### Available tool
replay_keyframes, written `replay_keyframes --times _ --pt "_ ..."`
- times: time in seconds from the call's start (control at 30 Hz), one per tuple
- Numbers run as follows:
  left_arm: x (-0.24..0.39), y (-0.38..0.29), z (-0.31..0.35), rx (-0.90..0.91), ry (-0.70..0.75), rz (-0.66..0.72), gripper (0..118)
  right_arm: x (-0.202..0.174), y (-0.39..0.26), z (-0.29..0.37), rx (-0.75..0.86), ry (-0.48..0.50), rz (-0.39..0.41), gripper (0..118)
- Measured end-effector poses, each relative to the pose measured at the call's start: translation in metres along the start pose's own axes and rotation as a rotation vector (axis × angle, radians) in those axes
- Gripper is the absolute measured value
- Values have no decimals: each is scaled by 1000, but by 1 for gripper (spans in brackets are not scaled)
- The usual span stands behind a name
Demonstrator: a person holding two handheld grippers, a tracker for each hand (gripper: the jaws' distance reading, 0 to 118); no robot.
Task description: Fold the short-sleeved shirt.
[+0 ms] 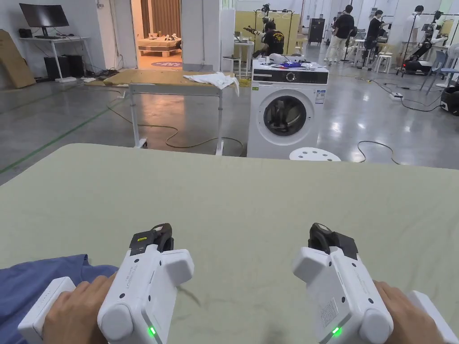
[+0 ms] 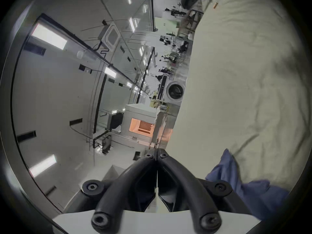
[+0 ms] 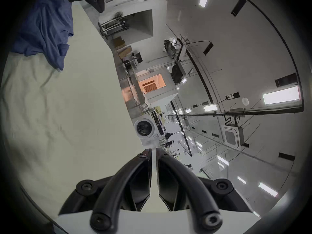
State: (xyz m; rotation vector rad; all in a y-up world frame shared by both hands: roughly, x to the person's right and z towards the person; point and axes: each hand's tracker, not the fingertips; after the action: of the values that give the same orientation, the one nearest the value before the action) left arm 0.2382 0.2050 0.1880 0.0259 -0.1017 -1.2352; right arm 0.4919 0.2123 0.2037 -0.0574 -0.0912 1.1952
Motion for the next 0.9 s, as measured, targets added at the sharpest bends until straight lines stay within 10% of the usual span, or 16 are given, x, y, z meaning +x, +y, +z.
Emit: replay_keyframes --times 0.3,0.4,0.9 --pt "-55 -44 -12 -65 -17 1279 0 24 -17 -7 -172 30 -1005 5" --pt "-56 -53 -7 -57 15 1443 0 23 -26 -4 -217 -7 -1217 5" --pt "-79 -140 9 -453 -157 1285 0 11 -7 -6 -205 64 -1188 4"
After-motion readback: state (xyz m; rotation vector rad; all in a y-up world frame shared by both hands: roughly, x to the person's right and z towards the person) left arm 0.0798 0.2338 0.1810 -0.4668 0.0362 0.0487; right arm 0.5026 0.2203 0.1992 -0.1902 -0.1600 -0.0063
